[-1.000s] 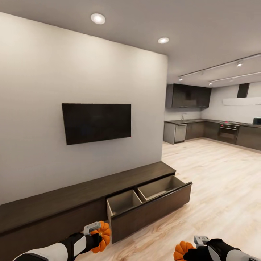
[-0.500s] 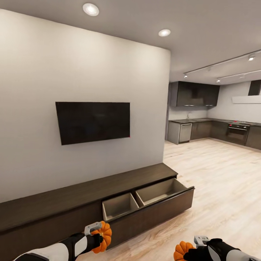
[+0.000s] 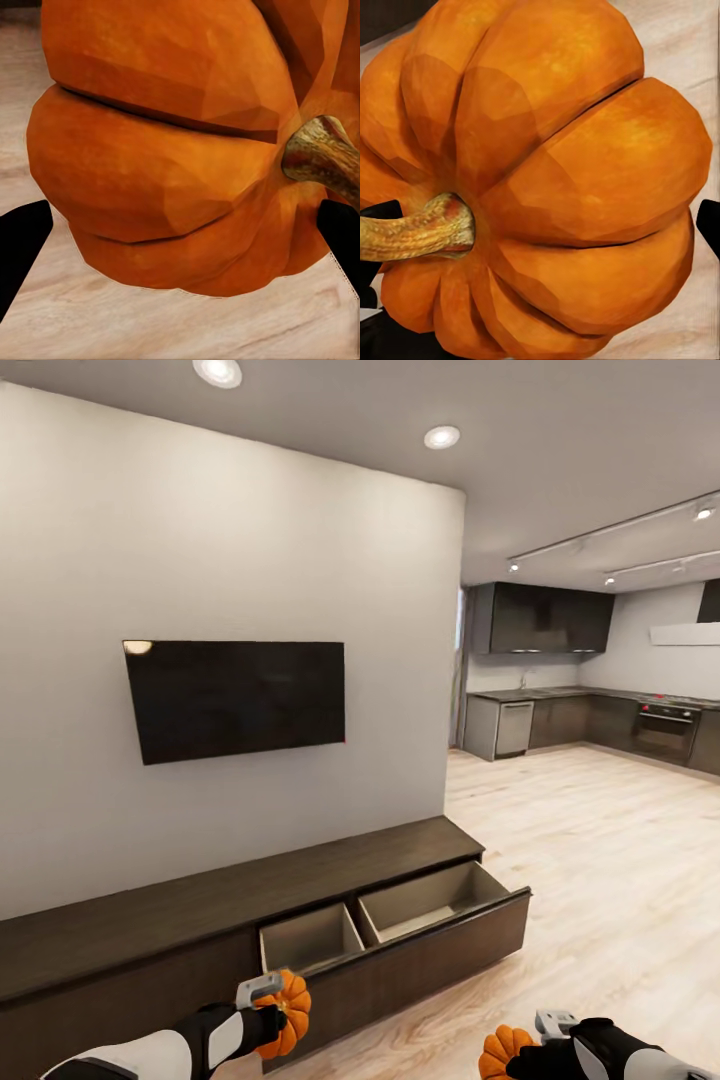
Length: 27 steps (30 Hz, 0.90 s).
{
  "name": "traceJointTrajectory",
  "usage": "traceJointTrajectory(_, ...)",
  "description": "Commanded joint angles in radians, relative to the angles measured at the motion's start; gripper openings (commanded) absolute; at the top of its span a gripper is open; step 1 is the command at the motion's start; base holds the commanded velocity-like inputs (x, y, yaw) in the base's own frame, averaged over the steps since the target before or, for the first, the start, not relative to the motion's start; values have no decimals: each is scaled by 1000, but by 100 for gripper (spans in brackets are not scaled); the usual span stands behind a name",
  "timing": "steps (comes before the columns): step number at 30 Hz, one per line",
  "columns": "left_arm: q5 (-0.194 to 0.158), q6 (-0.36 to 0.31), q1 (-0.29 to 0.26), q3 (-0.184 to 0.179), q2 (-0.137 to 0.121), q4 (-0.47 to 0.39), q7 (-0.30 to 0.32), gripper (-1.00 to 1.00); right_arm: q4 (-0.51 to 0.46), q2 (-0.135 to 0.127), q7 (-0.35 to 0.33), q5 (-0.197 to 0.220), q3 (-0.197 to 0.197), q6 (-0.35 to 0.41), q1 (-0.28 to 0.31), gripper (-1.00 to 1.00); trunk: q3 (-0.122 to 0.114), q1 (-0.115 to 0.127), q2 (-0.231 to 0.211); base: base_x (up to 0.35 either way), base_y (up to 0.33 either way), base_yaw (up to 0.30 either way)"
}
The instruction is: Place each of the two pumpkins and all three candles from the living room inside a cabinet in the living room (use any cabinet), then make sure every cabinet is closed, and position the cauldron so it is next to a table in the living room.
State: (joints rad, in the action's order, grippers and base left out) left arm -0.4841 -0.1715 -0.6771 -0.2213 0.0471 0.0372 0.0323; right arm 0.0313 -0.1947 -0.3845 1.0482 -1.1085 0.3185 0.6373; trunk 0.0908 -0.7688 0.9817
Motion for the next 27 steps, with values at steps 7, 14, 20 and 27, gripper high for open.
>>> traceJointTrajectory(7,-10,0,-1,-7,2,3,3,-100,1,0,-5,12,-4,4,1,-100,1,0,1,137,-321,262)
traceJointTrajectory(14,-10,0,-2,-7,3,3,3,-100,1,0,-5,12,-4,4,1,-100,1,0,1,121,-326,138)
traceJointTrajectory(20,-10,0,-1,-7,8,3,3,-100,1,0,-5,13,-4,4,1,-100,1,0,1,106,-329,3)
traceJointTrajectory(27,-9,0,-1,-7,11,3,3,-100,1,0,-5,12,-4,4,1,-100,1,0,1,95,-331,58)
